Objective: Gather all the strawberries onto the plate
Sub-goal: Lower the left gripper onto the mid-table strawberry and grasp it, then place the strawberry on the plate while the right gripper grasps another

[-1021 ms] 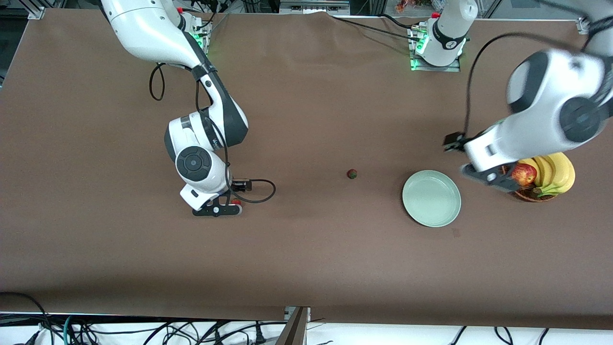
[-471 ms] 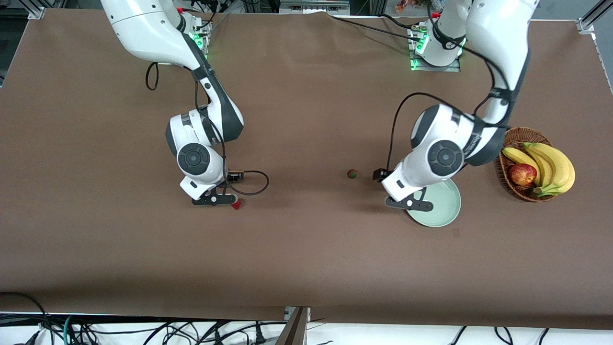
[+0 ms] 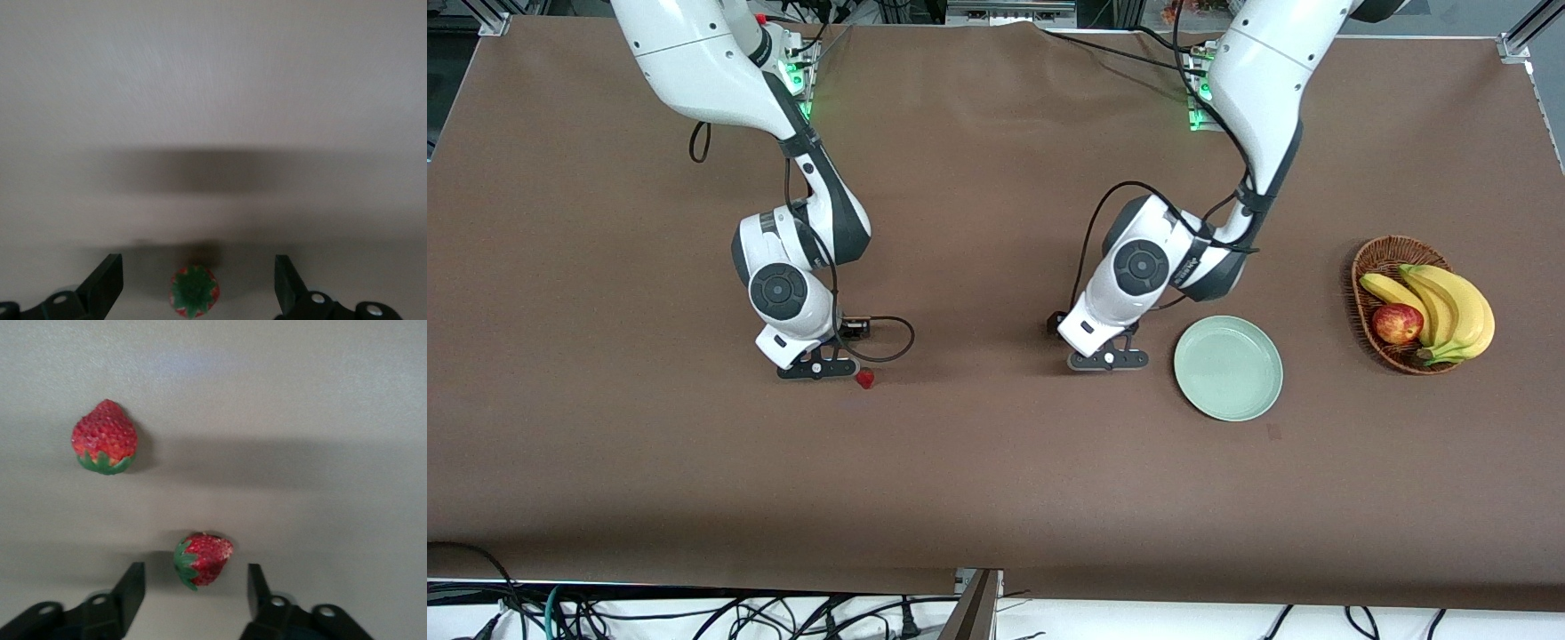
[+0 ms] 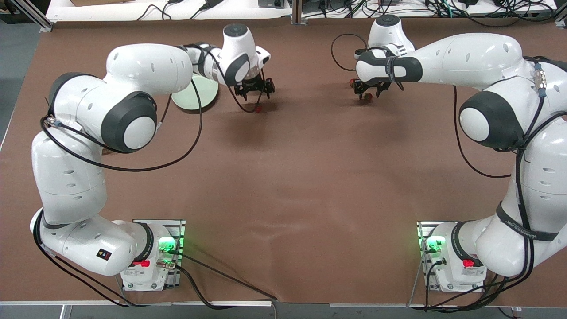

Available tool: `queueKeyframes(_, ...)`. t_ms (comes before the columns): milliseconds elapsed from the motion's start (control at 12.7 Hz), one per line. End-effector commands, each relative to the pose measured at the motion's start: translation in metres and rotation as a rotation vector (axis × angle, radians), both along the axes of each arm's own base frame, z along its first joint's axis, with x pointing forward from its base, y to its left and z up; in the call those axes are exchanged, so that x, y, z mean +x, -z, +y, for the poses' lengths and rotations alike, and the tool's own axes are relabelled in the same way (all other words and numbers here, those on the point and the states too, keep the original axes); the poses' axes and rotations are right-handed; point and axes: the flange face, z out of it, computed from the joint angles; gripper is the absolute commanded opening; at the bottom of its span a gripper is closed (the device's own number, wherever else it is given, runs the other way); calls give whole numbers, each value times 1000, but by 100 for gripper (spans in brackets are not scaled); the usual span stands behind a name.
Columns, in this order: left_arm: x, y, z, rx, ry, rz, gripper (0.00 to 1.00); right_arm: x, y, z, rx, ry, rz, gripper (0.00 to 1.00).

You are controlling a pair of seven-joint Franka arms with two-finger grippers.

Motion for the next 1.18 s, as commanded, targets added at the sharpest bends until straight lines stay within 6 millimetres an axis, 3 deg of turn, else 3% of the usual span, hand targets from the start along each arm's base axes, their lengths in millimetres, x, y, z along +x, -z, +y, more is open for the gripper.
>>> queueKeyframes(0, -13, 5, 10, 13, -16, 1, 100, -4, -5, -4, 20, -11, -7, 55)
queueKeyframes(79, -15, 5, 8, 15, -12, 3, 94, -3, -3, -5, 20, -10, -9, 52)
queueKeyframes(157, -20, 7, 3, 18, -4, 7, 76, -3, -3, -5, 21, -10, -12, 48)
queueKeyframes(314, -22, 7, 1, 19, -8, 8, 30, -3, -1, -5, 19, -10, -9, 38)
queueKeyframes(393, -22, 6, 0, 18, -8, 6, 16, -3, 1, -6, 19, -8, -9, 38)
queueKeyframes(550, -22, 2, 2, 24, -7, 15, 7, -2, 2, -9, 18, -4, -8, 37)
queueKeyframes(707, -12, -18, 13, 44, -8, 36, 6, -2, 1, -9, 19, -4, -9, 29)
queueKeyframes(942, 36, -72, 59, 48, 1, 54, 7, 2, -7, -7, 23, -3, -16, 22)
queueKeyframes(1099, 61, -92, 96, 46, 70, 79, 8, 6, -19, 0, 33, -3, -28, 22)
